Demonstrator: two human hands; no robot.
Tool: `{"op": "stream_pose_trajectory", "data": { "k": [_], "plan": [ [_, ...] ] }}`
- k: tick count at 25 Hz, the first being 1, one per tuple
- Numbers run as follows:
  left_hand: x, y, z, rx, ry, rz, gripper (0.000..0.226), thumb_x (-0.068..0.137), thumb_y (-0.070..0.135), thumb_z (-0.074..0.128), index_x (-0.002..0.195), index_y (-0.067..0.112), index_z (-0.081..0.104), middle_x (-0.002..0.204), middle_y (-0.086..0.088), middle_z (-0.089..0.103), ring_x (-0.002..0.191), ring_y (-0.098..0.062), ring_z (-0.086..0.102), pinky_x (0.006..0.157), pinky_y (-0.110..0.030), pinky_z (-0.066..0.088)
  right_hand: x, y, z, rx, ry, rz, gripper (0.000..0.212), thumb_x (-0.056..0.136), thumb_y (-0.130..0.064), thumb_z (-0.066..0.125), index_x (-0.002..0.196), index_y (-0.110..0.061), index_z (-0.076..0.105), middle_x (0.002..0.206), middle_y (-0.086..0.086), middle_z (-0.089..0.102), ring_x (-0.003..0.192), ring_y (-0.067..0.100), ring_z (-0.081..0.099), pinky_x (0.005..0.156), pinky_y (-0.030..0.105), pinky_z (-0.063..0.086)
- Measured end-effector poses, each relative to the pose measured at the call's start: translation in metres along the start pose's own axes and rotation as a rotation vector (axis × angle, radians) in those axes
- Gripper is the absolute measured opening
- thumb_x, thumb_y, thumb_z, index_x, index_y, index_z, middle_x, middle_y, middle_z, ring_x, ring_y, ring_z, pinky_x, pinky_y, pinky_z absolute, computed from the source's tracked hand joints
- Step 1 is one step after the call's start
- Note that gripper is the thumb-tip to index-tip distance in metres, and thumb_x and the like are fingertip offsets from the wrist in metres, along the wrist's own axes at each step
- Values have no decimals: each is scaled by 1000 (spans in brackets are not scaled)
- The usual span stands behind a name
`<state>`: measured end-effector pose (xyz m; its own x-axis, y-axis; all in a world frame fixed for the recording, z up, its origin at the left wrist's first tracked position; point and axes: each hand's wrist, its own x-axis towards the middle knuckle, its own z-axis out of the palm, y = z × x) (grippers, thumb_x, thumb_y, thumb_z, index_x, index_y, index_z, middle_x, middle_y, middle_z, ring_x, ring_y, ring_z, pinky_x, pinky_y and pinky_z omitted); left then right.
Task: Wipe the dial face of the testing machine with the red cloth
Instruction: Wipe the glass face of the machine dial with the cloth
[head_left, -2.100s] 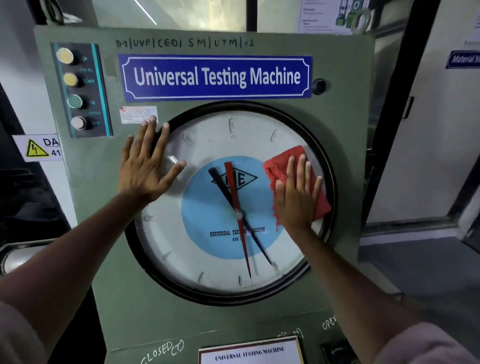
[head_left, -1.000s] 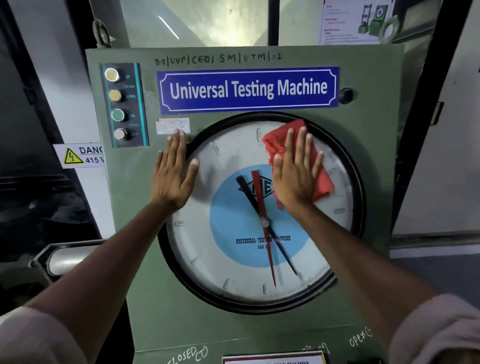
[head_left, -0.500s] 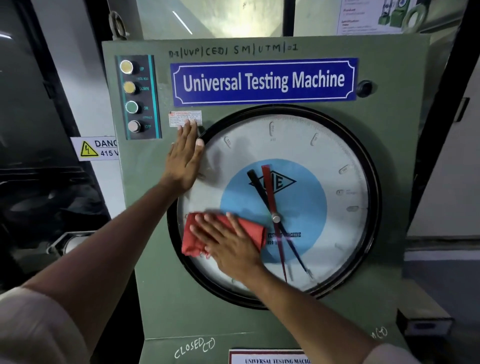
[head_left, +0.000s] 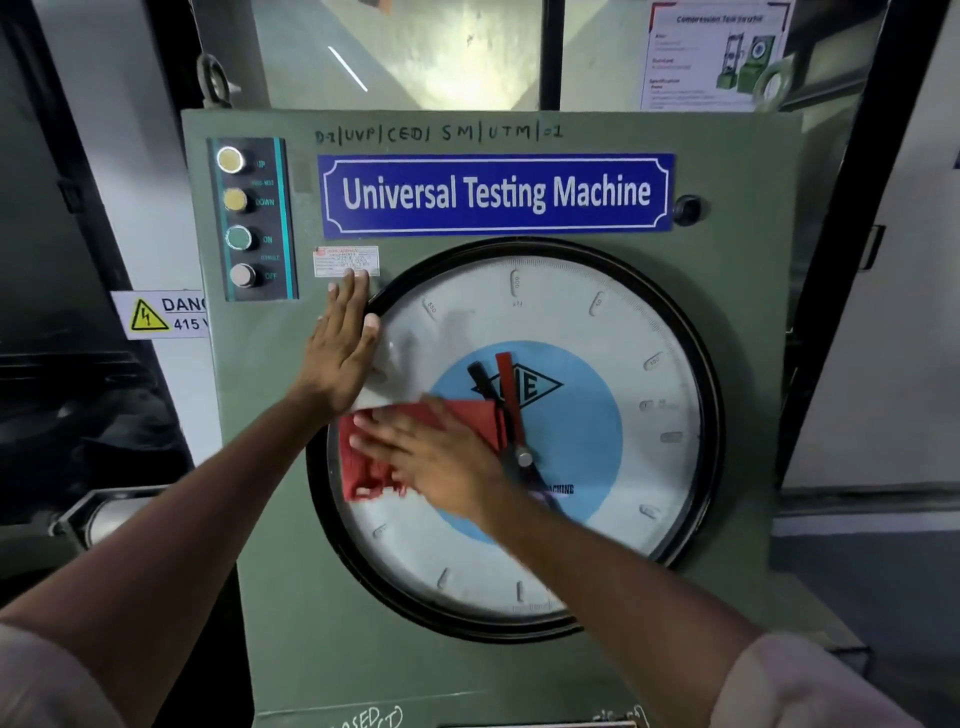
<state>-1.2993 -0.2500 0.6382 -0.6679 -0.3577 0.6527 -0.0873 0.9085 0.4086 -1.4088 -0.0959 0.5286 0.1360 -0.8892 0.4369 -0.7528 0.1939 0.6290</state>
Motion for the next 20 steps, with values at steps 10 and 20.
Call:
{"op": "stream_pose_trajectory", "data": {
  "k": [10,20],
  "plan": [
    [-2,8,1,-29,31,-50,72,104,49,18,168,20,4,173,10,-4,161,-12,-7,133,-47,6,-66,138,-19,66,225,727,65,110,-46,25,169,-30,2,178,-5,0,163,13,3,129,57,13],
    [-1,14,0,-9,-12,-88,83,95,65,16,168,28,6,176,9,-2,163,-15,-7,132,-47,7,-65,118,-28,266,273,1154,70,93,-63,61,149,-24,46,169,4,33,158,31,28,115,75,30]
  ]
}}
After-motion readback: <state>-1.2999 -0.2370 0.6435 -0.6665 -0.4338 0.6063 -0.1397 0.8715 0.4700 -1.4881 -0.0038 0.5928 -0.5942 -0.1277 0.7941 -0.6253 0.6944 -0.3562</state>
